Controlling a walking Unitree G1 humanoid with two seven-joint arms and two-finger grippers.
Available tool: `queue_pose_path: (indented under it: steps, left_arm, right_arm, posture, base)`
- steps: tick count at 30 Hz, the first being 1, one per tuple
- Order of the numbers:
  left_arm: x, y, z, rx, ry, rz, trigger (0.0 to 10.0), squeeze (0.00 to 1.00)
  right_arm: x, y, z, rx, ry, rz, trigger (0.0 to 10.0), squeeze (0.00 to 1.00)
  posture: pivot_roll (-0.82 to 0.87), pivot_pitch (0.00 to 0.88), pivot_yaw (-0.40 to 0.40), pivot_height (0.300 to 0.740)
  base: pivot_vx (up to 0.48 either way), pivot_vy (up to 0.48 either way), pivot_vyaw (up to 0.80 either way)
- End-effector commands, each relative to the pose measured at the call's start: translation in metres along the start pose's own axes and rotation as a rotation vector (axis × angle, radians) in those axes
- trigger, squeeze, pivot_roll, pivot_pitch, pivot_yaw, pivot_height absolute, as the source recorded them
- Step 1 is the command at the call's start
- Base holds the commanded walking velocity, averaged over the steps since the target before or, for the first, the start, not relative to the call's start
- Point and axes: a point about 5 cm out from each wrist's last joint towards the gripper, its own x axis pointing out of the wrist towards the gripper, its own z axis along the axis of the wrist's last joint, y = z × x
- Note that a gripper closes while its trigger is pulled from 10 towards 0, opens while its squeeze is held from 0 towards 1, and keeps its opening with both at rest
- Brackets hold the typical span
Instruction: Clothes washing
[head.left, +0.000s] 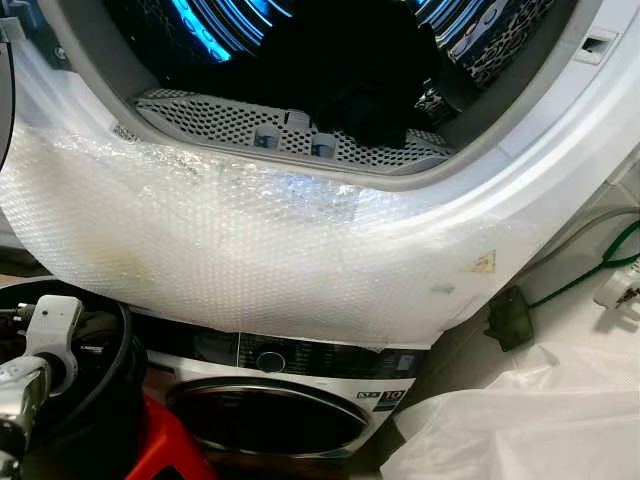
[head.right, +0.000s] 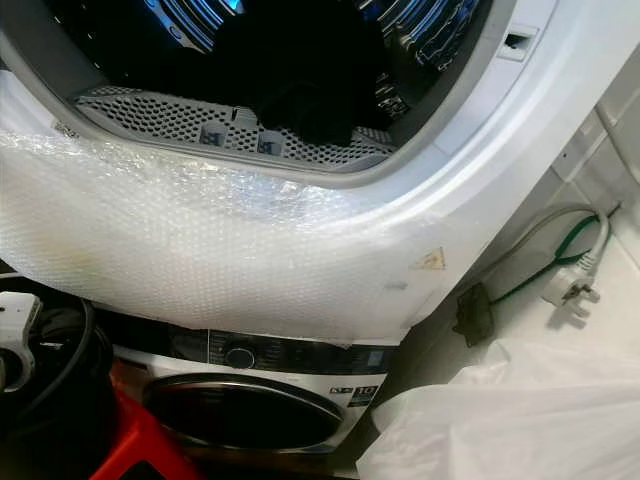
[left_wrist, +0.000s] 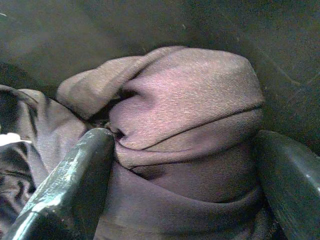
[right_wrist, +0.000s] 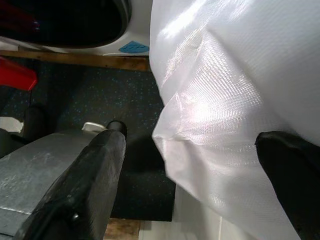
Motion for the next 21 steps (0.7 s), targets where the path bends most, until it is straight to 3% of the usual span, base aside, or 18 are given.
queue_pose_path:
  steps: [1, 6, 14, 21]
  left_arm:
    - [0.002, 0.0, -0.005, -0.013, 0.042, 0.053, 10.0, 0.0]
    - [0.003, 0.002, -0.008, -0.049, 0.06, 0.122, 10.0, 0.0]
    - [0.001, 0.005, -0.036, -0.116, 0.157, 0.286, 10.0, 0.0]
    - [-0.001, 0.003, -0.049, -0.133, 0.193, 0.339, 10.0, 0.0]
  right_arm:
    - [-0.003, -0.008, -0.004, 0.007, 0.008, -0.02, 10.0, 0.0]
    - [-0.004, -0.009, -0.005, 0.002, 0.013, -0.017, 10.0, 0.0]
    - [-0.006, -0.015, -0.009, -0.01, 0.019, -0.022, 10.0, 0.0]
    - [-0.006, -0.014, -0.009, -0.006, 0.017, -0.022, 10.0, 0.0]
  posture:
    - [-0.05, 0.166, -0.177, 0.74]
    - [-0.06, 0.163, -0.183, 0.74]
    - [-0.08, 0.168, -0.192, 0.74]
    - [-0.09, 0.169, -0.191, 0.74]
  base:
    - [0.0, 0.0, 0.0]
    - [0.0, 0.0, 0.0]
    - [0.0, 0.0, 0.0]
    - [0.0, 0.0, 0.0]
